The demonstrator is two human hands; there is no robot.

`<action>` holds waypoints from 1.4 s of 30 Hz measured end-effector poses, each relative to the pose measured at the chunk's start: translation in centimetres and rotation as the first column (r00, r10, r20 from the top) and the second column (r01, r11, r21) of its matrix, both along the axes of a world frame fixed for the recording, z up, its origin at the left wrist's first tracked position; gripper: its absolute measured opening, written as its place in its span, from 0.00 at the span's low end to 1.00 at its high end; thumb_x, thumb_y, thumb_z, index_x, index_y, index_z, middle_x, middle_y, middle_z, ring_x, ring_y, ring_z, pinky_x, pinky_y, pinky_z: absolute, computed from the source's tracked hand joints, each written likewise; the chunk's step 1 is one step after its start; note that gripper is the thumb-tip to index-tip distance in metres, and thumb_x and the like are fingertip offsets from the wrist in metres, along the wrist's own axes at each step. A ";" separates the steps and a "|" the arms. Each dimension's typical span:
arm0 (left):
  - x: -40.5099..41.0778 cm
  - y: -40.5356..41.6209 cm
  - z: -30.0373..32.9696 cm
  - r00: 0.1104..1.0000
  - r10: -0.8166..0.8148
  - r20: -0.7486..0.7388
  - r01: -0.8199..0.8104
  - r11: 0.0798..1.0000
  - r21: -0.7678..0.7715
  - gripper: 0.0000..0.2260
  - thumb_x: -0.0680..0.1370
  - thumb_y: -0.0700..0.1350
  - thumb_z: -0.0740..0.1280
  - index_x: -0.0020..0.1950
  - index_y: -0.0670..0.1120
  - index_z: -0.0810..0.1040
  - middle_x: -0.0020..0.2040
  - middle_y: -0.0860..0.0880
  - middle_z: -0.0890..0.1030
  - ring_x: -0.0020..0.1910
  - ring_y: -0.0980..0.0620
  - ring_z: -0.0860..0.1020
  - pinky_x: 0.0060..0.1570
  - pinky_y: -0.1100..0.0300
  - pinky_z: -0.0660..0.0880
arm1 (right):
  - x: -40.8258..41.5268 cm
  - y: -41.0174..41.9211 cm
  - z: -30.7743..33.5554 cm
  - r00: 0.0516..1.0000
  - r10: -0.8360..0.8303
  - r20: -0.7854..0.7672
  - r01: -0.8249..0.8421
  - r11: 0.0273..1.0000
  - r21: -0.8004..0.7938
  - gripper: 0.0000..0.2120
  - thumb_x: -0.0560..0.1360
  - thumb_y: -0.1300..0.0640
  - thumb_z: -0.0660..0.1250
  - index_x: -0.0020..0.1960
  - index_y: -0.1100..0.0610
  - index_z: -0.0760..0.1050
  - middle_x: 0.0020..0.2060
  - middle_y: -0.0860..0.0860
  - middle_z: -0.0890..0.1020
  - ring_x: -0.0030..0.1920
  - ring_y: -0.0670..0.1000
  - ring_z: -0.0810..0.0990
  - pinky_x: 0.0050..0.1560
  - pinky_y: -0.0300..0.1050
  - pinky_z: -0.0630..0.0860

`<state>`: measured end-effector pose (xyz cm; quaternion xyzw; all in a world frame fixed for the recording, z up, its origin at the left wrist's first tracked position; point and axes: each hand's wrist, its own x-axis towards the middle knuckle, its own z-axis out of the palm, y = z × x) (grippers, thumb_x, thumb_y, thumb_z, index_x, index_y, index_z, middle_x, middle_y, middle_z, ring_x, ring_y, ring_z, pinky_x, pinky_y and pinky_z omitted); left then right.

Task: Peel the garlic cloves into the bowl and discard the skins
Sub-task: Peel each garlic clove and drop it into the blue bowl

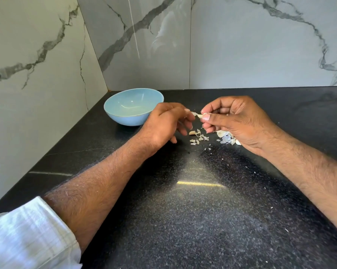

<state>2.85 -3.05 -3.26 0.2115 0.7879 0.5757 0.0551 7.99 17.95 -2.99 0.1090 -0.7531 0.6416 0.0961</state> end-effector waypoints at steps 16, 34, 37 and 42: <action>0.1 0.1 -0.5 0.993 -0.113 -0.023 0.114 0.990 0.086 0.04 0.81 0.38 0.73 0.51 0.36 0.84 0.42 0.39 0.87 0.37 0.47 0.84 0.31 0.58 0.76 | -0.2 -0.2 -0.1 0.992 -0.059 -0.108 0.072 0.991 0.116 0.07 0.74 0.67 0.77 0.51 0.62 0.83 0.39 0.58 0.87 0.39 0.54 0.88 0.45 0.53 0.87; 0.6 1.0 -0.7 0.993 -0.012 -0.114 0.017 0.999 0.040 0.04 0.83 0.39 0.73 0.52 0.38 0.85 0.40 0.43 0.88 0.37 0.45 0.87 0.34 0.55 0.82 | 0.1 -1.0 -0.1 0.945 -0.214 -0.249 0.278 0.924 0.261 0.14 0.74 0.65 0.78 0.56 0.55 0.78 0.41 0.45 0.88 0.39 0.45 0.86 0.40 0.37 0.82; 0.7 1.2 -0.7 0.986 -0.004 -0.165 0.005 1.000 0.008 0.05 0.83 0.40 0.73 0.51 0.38 0.85 0.39 0.44 0.88 0.37 0.46 0.87 0.33 0.55 0.82 | 0.1 -1.1 0.0 0.929 -0.239 -0.284 0.325 0.891 0.316 0.14 0.74 0.64 0.77 0.56 0.55 0.78 0.40 0.44 0.88 0.37 0.45 0.86 0.38 0.38 0.82; 0.6 1.2 -1.1 0.990 -0.042 -0.137 0.045 0.999 0.023 0.06 0.85 0.41 0.69 0.53 0.38 0.82 0.39 0.45 0.86 0.36 0.48 0.85 0.31 0.57 0.80 | 0.2 -0.8 0.1 0.914 -0.206 -0.349 0.336 0.866 0.371 0.09 0.74 0.65 0.76 0.47 0.52 0.83 0.36 0.47 0.86 0.35 0.50 0.84 0.38 0.51 0.85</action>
